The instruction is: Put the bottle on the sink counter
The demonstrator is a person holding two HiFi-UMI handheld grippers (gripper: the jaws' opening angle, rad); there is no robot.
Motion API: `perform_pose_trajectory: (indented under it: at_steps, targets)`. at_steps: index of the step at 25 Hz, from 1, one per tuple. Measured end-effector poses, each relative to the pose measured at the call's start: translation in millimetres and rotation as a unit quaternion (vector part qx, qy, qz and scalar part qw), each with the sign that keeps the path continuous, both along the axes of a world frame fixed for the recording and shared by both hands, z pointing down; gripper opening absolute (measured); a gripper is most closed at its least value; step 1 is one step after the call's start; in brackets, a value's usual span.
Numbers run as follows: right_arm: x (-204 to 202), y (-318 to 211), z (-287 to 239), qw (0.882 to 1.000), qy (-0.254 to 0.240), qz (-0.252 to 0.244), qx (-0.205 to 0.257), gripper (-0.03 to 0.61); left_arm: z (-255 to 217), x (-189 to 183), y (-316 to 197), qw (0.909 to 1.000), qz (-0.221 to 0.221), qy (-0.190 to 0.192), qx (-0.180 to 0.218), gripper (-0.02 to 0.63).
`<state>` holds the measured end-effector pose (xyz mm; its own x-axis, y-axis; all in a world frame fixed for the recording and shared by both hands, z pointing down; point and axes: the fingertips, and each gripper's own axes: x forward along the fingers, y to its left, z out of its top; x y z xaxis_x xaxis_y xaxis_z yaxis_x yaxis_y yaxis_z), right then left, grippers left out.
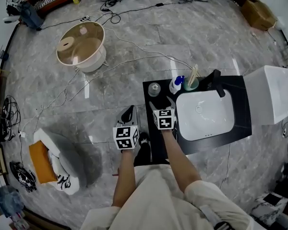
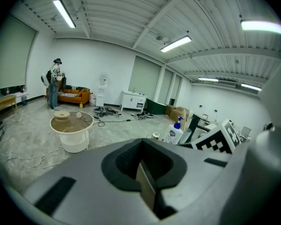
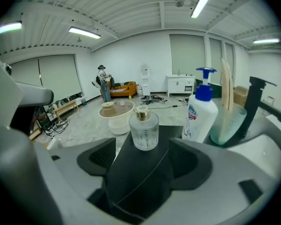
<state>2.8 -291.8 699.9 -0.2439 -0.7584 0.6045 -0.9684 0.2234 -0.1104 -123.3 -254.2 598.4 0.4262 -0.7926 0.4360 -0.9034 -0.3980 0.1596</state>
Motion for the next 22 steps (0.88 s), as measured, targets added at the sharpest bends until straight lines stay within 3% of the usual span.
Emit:
perform_pose_trajectory:
  at_steps: [10,22]
  targets:
    - [-12,54,-52,0.998,-0.037,-0.007,0.042,0.341,-20,8,20,0.9996,-0.015,0.002,0.022,0.006]
    - [-8,118,-78,0.994,-0.078,-0.042,0.069,0.341,-31,34,74,0.9989,0.02,-0.014,0.039,0.006]
